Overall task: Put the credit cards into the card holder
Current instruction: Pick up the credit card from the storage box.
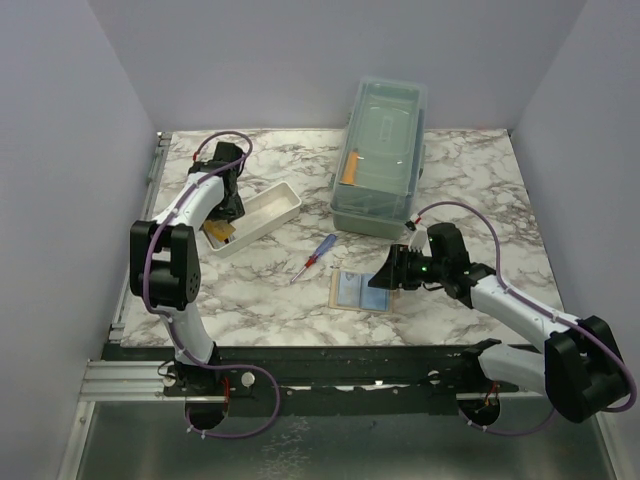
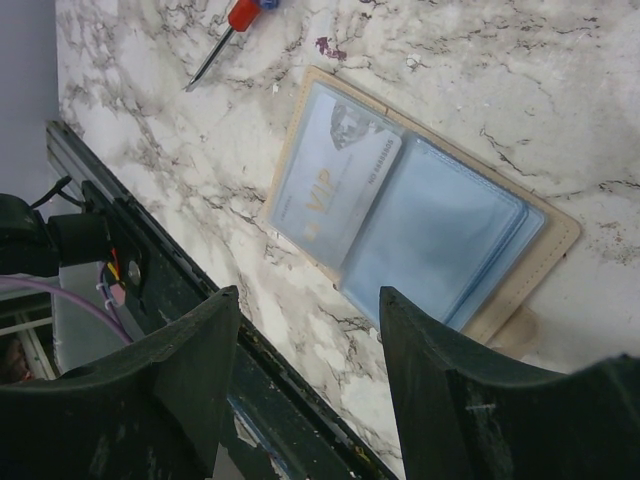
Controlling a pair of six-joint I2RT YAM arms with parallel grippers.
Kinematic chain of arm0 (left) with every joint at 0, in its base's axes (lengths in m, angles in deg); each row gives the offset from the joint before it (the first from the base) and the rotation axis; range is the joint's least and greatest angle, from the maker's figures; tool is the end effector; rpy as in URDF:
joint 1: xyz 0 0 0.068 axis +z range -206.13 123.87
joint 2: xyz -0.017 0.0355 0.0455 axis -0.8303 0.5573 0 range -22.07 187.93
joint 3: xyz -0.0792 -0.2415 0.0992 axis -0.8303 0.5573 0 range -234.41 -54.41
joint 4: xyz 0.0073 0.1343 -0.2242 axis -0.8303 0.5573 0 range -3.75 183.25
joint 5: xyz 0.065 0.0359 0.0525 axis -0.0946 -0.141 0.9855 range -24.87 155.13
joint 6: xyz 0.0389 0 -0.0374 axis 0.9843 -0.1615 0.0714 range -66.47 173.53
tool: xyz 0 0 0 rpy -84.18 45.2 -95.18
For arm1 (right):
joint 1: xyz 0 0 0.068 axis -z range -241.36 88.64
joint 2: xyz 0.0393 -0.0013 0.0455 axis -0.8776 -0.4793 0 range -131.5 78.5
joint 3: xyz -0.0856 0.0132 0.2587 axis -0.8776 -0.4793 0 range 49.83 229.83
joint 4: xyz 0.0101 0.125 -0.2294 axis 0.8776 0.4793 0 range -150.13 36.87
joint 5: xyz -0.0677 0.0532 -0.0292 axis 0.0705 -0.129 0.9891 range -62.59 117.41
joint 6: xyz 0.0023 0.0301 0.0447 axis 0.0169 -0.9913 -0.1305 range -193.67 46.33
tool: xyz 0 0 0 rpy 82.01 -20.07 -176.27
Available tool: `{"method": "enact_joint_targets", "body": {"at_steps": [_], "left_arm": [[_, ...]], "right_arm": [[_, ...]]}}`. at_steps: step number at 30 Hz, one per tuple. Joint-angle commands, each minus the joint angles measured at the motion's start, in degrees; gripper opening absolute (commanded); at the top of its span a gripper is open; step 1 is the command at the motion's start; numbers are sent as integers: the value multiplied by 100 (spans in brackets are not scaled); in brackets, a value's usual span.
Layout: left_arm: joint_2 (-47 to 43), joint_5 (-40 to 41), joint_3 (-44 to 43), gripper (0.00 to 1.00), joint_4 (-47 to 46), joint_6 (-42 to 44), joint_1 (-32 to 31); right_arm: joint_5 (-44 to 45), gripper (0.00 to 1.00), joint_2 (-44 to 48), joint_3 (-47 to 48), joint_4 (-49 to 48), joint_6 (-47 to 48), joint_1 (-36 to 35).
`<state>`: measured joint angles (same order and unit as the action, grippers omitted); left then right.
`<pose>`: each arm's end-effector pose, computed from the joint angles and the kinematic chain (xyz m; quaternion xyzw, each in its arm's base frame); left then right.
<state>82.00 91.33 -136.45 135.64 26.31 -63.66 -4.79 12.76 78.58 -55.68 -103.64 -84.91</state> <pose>0.3664 -0.0326 0.2329 -0.2004 0.9408 0.1665 0.2169 0.1954 0.1058 0.1858 -0.0648 0.8808 0.4037 0.2390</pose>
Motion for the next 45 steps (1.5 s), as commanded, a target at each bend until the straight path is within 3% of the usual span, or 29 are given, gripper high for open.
{"method": "enact_joint_targets", "body": {"at_steps": [1, 12, 25, 33, 45], "left_arm": [[187, -95, 8, 80, -61, -38, 16], [451, -126, -22, 77, -201, -126, -7], [260, 8, 92, 38, -386, 13, -268], [108, 29, 162, 25, -270, 85, -302], [87, -433, 58, 43, 37, 222, -312]], "right_arm": [[-78, 61, 142, 0, 74, -16, 26], [-102, 61, 102, 8, 47, -17, 26], [-120, 61, 57, -1, 33, -8, 26], [-115, 61, 74, -11, 46, -8, 26], [-119, 61, 87, -16, 39, -18, 26]]}}
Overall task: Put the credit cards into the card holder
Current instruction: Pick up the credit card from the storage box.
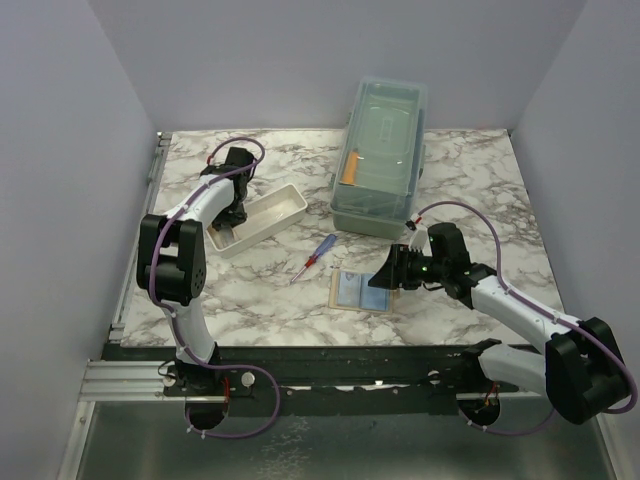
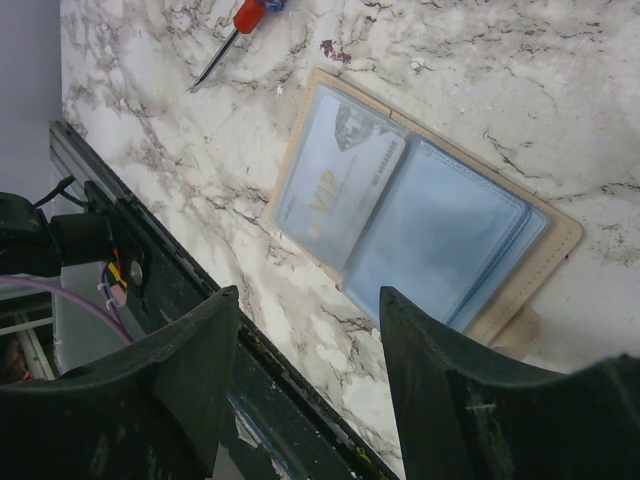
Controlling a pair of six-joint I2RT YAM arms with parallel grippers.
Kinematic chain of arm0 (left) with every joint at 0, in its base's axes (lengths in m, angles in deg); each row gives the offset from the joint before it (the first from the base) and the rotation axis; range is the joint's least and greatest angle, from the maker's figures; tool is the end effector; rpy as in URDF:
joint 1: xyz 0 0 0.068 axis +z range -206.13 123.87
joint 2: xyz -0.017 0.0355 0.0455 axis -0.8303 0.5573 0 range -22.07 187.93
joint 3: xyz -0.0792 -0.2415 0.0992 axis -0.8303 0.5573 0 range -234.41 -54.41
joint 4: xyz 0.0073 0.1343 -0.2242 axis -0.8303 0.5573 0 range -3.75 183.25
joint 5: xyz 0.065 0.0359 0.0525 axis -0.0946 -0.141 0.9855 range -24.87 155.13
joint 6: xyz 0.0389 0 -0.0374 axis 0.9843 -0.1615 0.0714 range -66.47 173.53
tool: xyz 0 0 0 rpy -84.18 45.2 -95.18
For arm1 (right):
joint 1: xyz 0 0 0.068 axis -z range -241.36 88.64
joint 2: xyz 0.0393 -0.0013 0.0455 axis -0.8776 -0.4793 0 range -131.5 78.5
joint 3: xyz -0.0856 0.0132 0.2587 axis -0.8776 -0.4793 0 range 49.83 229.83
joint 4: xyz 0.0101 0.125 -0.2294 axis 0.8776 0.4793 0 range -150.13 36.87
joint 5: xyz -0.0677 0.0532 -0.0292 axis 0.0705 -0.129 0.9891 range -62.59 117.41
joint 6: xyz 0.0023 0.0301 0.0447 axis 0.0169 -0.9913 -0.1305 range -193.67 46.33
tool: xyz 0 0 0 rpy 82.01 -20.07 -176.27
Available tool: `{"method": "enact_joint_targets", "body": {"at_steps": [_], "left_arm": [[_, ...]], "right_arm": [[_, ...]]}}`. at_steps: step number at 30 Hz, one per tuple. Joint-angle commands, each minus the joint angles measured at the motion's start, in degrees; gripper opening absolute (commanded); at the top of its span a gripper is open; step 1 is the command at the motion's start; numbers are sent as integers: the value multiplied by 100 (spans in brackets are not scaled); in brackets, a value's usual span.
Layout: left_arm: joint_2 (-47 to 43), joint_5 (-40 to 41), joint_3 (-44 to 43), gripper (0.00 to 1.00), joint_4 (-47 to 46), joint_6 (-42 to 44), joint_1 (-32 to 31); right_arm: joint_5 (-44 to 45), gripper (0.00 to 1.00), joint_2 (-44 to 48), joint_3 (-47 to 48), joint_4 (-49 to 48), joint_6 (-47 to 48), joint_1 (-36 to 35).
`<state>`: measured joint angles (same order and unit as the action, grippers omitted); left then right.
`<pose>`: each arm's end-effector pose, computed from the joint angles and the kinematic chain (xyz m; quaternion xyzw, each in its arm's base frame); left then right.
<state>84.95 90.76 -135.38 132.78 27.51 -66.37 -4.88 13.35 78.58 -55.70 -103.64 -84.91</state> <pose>0.3722 -0.0517 0.2110 -0.1656 0.9501 0.1624 0.2086 0.1947 0.1056 0.1880 -0.0666 0.8786 0.4058 0.2430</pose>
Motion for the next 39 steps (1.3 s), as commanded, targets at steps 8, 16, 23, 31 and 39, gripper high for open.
{"method": "enact_joint_targets", "body": {"at_steps": [8, 16, 23, 31, 39], "left_arm": [[-258, -552, -148, 46, 496, 160, -48], [-430, -515, -226, 54, 621, 185, -101], [-374, -367, -324, 43, 630, 163, -205], [-165, -291, -326, 22, 490, 147, -245], [-656, -47, -467, 0, 361, 290, -371]], "right_arm": [[-128, 61, 45, -36, 28, -35, 26], [-137, 61, 44, -54, 7, -43, 27], [-179, 61, 27, -54, -3, -43, 26], [-163, 61, 69, -54, 47, -46, 26], [23, 62, 191, 21, 263, 38, 26]]}}
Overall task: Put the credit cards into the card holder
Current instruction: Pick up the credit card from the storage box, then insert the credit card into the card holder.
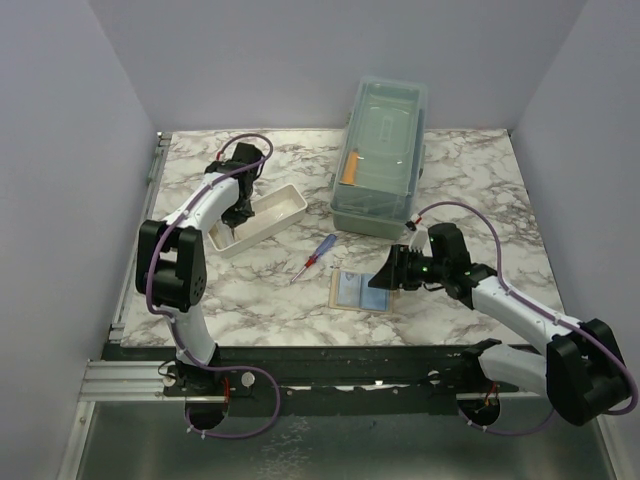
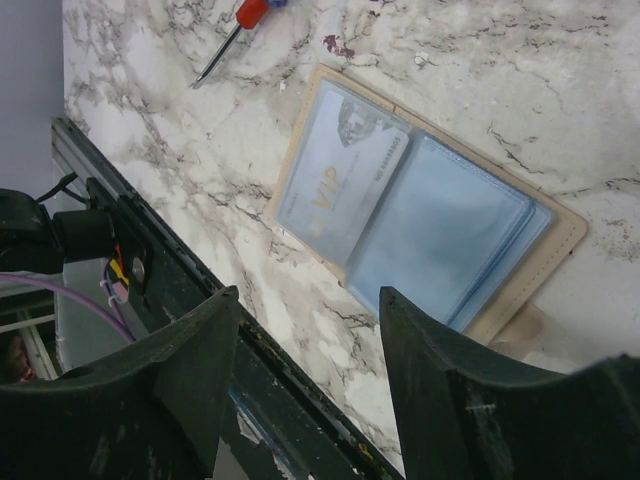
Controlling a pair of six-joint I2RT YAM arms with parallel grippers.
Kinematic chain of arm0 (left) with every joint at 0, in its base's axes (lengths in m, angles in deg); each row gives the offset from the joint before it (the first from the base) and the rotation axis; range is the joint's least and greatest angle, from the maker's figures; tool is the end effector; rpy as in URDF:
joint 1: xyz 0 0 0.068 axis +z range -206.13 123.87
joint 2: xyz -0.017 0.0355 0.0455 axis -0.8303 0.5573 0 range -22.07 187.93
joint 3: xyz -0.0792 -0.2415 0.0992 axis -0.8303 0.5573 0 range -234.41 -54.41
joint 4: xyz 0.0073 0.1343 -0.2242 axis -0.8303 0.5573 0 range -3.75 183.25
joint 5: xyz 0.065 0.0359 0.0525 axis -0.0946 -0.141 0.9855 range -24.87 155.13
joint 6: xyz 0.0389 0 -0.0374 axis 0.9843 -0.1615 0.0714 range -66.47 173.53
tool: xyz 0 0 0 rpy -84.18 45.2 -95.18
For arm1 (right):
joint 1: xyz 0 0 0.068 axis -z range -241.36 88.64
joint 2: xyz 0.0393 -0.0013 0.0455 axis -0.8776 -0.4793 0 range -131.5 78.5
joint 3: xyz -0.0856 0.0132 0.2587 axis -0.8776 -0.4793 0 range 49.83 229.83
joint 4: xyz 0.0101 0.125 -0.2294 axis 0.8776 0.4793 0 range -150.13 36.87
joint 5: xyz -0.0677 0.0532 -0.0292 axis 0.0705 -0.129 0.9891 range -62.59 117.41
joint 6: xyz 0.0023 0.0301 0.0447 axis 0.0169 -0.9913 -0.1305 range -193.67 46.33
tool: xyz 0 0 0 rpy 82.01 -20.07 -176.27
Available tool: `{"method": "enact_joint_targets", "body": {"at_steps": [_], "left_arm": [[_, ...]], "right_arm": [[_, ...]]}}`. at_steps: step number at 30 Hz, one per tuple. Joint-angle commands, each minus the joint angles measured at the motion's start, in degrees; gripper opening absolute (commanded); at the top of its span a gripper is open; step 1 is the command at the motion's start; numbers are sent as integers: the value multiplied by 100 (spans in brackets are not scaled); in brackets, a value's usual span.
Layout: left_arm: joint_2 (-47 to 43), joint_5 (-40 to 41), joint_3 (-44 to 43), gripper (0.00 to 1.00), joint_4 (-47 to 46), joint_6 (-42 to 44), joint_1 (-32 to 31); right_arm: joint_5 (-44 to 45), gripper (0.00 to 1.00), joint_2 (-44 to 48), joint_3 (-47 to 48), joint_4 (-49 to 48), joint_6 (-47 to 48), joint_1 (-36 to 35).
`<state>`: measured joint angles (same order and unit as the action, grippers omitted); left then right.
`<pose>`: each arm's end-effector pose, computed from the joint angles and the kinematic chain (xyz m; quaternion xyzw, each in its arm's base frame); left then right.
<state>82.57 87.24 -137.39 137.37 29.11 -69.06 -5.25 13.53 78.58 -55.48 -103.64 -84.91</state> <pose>0.3619 -0.0694 0.2320 -0.1257 0.9626 0.1325 0.2000 0.1940 0.1055 0.1884 -0.0678 0.8779 0.4080 0.2411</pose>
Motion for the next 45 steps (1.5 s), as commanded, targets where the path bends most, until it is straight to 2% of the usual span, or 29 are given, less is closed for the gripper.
{"method": "enact_joint_targets", "body": {"at_steps": [1, 4, 6, 9, 12, 17, 21, 24, 28, 32, 36, 40, 45], "left_arm": [[-551, 288, -304, 0, -93, 176, -130], [-1011, 48, -455, 0, -44, 306, -220], [-1276, -422, -574, 0, 1, 378, -273], [-1633, -1656, -772, 0, 14, 643, -359], [-1805, -3270, -894, 0, 27, 1065, -543], [-2011, -5560, -613, 0, -40, 1848, -1233], [-2022, -6704, -17, 0, -327, 2133, -1874], [-1901, -7245, 341, 0, -563, 2297, -2331], [-1558, -8004, 522, 0, -664, 2567, -2754], [-1259, -8549, 537, 0, -664, 2879, -3084], [-1069, -8704, 471, 0, -664, 2956, -3250], [-1000, -8517, 441, 0, -664, 2978, -3302], [-986, -8061, 317, 0, -656, 2778, -3287]], "right_arm": [[107, 62, 191, 50, 299, 65, 26], [249, 62, 221, 168, 490, 150, 26], [280, 63, 211, 219, 528, 187, 27], [320, 62, 147, 354, 664, 285, 27], [234, 62, 259, 453, 699, 358, 26], [-969, 65, 484, 587, 445, 634, 26], [-2031, 66, 571, 733, 385, 638, 26], [-2549, 68, 701, 621, 191, 546, 18], [-2704, 70, 806, 446, 114, 391, 18], [-3083, 70, 906, 19, -664, -121, 9], [-3290, 68, 1036, -263, -1321, -620, -42], [-3476, 49, 1047, -466, -1758, -852, -69], [-3573, 10, 956, -571, -1848, -941, -71]]}}
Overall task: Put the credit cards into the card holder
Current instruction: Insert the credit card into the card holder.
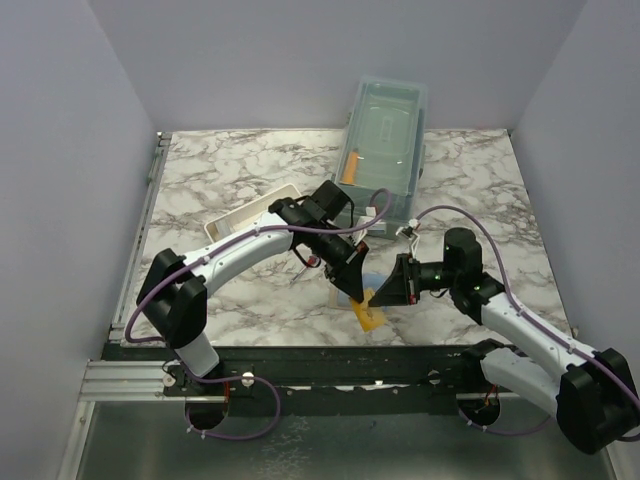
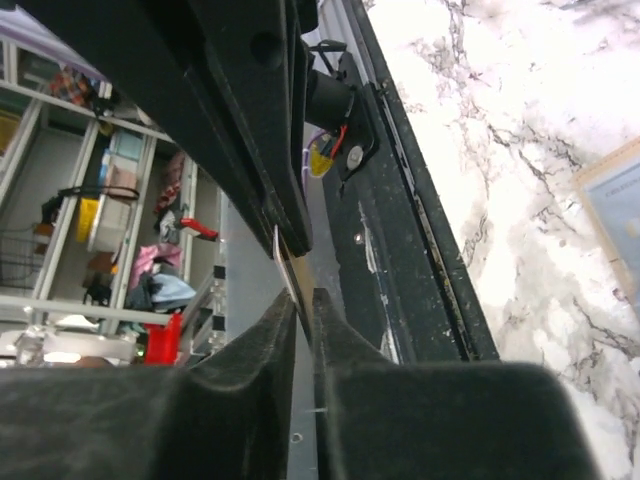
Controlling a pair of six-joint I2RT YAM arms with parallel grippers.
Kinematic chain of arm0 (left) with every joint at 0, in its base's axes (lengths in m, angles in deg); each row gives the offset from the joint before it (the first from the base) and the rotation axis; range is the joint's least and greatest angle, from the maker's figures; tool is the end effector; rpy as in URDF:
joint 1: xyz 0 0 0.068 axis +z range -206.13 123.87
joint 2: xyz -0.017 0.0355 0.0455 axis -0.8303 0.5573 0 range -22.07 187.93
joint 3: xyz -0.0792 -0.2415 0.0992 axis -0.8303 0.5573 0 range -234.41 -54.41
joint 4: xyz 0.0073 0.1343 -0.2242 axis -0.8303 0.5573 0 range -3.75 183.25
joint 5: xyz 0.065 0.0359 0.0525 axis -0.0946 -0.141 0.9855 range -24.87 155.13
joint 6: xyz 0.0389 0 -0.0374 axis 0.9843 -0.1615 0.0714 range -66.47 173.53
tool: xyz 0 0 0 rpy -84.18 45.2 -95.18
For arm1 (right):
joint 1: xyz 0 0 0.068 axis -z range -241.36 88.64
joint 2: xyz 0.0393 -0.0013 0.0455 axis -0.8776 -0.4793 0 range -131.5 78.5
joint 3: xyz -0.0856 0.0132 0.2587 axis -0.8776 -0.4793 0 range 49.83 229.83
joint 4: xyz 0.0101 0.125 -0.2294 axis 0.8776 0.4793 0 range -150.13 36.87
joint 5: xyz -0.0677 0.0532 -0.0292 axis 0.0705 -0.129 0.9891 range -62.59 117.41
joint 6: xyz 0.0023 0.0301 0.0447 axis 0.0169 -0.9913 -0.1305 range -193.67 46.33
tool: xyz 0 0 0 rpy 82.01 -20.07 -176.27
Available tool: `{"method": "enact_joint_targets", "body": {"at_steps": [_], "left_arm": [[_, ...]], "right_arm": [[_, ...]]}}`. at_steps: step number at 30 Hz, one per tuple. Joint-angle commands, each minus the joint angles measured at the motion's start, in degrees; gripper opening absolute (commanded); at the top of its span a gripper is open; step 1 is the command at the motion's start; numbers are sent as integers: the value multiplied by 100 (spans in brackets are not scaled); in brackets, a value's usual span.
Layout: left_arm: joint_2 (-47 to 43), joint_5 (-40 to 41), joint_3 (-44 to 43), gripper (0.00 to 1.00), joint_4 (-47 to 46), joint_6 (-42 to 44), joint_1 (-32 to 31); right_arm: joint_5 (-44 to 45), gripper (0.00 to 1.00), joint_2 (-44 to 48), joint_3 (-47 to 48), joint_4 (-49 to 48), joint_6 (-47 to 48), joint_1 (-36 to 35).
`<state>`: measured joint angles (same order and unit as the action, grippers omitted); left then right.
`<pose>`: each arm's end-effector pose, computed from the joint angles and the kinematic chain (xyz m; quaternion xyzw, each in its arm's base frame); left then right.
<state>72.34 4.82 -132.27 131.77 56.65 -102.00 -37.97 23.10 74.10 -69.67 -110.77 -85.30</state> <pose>0.2111 -0.2622 0.2834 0.4582 0.7133 -0.5300 0.0167 0.1636 0.1080 0.2229 -0.2218 0.7262 0.6251 0.1808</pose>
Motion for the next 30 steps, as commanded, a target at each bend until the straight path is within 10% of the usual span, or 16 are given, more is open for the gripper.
{"method": "enact_joint_targets", "body": {"at_steps": [1, 6, 11, 24, 30], "left_arm": [[54, 362, -253, 0, -96, -53, 36], [190, 857, -426, 7, -358, -915, 522], [-237, 589, 123, 73, -1433, -1969, 1453], [-1651, 355, 3101, 76, -7185, -5996, 1516], [-1773, 845, 3357, 66, -7636, -5975, 826]], "right_arm": [[-290, 4, 29, -161, -526, -288, -28], [259, 0, 64, -243, -845, -687, -27], [1096, 0, 156, -589, -1669, -1483, -31], [2657, 0, 495, -363, -2169, -2125, -23], [2741, 0, 503, -195, -2261, -2174, -18]]}}
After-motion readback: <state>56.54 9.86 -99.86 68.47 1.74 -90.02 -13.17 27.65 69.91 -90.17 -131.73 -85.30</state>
